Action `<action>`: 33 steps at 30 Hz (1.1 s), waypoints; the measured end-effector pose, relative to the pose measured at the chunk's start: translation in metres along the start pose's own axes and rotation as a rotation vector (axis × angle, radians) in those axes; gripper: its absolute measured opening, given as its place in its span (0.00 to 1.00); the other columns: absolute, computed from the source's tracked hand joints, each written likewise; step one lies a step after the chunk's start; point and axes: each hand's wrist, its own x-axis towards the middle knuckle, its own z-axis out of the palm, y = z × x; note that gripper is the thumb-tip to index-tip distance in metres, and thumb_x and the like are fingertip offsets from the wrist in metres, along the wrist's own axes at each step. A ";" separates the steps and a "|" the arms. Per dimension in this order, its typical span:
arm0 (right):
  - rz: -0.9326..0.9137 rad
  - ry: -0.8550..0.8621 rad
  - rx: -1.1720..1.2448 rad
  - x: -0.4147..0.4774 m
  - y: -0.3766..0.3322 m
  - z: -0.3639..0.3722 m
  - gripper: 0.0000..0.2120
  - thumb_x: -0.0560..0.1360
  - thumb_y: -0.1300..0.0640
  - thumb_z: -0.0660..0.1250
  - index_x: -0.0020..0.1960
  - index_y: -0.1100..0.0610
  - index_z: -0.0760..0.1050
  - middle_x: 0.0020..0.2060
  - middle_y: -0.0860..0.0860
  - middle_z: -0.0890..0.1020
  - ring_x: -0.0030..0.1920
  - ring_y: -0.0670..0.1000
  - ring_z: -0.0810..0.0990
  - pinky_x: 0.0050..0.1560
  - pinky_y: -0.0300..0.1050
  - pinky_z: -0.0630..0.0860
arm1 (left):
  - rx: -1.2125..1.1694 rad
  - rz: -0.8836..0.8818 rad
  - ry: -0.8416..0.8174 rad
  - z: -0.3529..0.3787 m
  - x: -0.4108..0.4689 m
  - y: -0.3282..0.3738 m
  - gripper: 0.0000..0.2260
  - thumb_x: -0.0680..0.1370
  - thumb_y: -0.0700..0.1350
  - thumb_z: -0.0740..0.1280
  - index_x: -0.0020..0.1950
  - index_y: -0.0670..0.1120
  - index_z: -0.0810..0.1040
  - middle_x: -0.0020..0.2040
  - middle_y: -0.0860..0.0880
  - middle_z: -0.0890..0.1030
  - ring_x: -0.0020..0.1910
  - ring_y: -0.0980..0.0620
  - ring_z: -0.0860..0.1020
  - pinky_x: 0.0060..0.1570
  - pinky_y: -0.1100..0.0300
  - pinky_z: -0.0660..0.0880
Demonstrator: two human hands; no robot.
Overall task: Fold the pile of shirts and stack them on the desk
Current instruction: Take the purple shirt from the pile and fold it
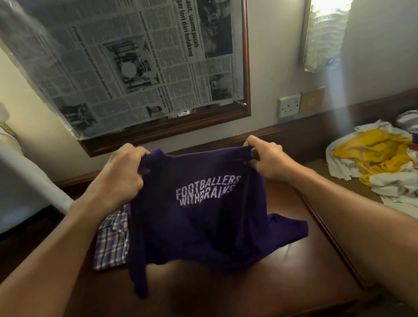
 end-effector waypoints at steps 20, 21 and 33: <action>0.042 -0.033 -0.503 -0.177 0.035 -0.158 0.10 0.81 0.50 0.68 0.42 0.40 0.75 0.39 0.38 0.77 0.48 0.51 0.74 0.53 0.51 0.64 | -0.110 -0.043 0.344 -0.038 -0.102 0.080 0.06 0.83 0.42 0.65 0.53 0.44 0.81 0.46 0.43 0.83 0.46 0.44 0.79 0.44 0.56 0.69; 0.028 0.039 -0.402 -0.192 0.040 -0.170 0.09 0.81 0.51 0.67 0.44 0.40 0.76 0.40 0.39 0.78 0.47 0.51 0.75 0.53 0.49 0.67 | -0.143 -0.043 0.333 -0.041 -0.112 0.093 0.06 0.83 0.43 0.65 0.53 0.45 0.81 0.45 0.45 0.82 0.45 0.47 0.78 0.43 0.57 0.67; -0.160 0.522 -0.242 -0.344 0.049 -0.266 0.14 0.79 0.47 0.65 0.48 0.56 0.82 0.42 0.56 0.85 0.46 0.61 0.81 0.47 0.49 0.73 | -0.240 -0.101 0.310 -0.095 -0.213 0.197 0.04 0.82 0.41 0.67 0.56 0.44 0.80 0.50 0.41 0.83 0.48 0.42 0.80 0.50 0.52 0.76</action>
